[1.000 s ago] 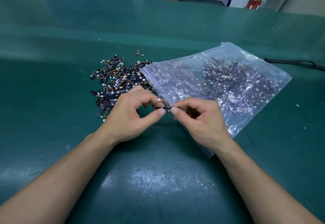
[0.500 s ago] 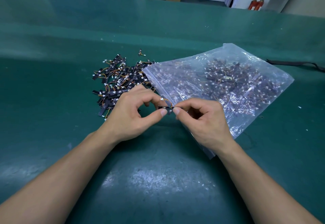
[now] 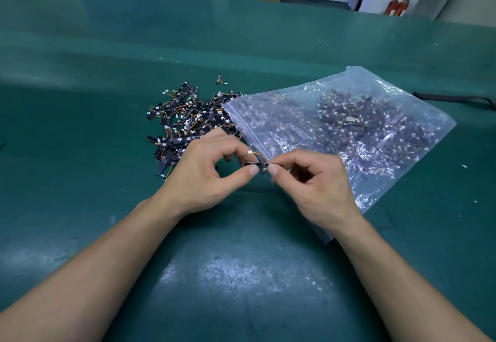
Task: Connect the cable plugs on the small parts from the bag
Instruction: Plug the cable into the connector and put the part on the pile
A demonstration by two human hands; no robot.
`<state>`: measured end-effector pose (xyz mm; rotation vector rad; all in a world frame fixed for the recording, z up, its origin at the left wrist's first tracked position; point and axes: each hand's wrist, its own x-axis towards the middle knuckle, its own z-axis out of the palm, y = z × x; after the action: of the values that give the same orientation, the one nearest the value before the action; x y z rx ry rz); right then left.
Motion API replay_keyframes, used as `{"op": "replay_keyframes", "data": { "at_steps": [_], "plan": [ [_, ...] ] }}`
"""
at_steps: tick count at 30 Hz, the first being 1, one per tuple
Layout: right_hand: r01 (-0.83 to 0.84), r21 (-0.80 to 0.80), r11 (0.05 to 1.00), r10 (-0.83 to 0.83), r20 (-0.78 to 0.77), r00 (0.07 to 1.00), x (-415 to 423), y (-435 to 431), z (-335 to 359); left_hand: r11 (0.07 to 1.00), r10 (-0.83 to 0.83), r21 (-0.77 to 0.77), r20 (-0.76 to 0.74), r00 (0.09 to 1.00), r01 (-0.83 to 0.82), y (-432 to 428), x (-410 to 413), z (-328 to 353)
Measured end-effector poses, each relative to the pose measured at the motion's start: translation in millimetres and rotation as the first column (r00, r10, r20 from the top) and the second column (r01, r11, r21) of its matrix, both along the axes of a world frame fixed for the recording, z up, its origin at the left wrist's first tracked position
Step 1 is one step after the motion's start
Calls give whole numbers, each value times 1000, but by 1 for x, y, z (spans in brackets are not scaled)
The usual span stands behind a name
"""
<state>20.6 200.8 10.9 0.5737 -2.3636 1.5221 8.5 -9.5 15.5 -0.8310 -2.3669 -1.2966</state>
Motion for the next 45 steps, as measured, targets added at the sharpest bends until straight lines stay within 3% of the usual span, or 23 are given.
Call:
{"op": "replay_keyframes", "data": {
  "at_steps": [7, 13, 35, 45],
  "plan": [
    [1, 20, 1000, 0, -30, 1000, 2, -2, 1, 999, 35, -38, -57, 998, -37, 1, -1, 0],
    [2, 50, 999, 1, -58, 998, 2, 0, 2, 1000, -6, -11, -2, 1000, 6, 0, 0, 1],
    [25, 27, 999, -23, -46, 999, -1, 2, -1, 998, 57, -20, -26, 998, -57, 4, -1, -2],
    [11, 53, 999, -7, -77, 997, -1, 2, 2, 1000, -3, -19, 9, 1000, 3, 3, -1, -2]
  ]
}}
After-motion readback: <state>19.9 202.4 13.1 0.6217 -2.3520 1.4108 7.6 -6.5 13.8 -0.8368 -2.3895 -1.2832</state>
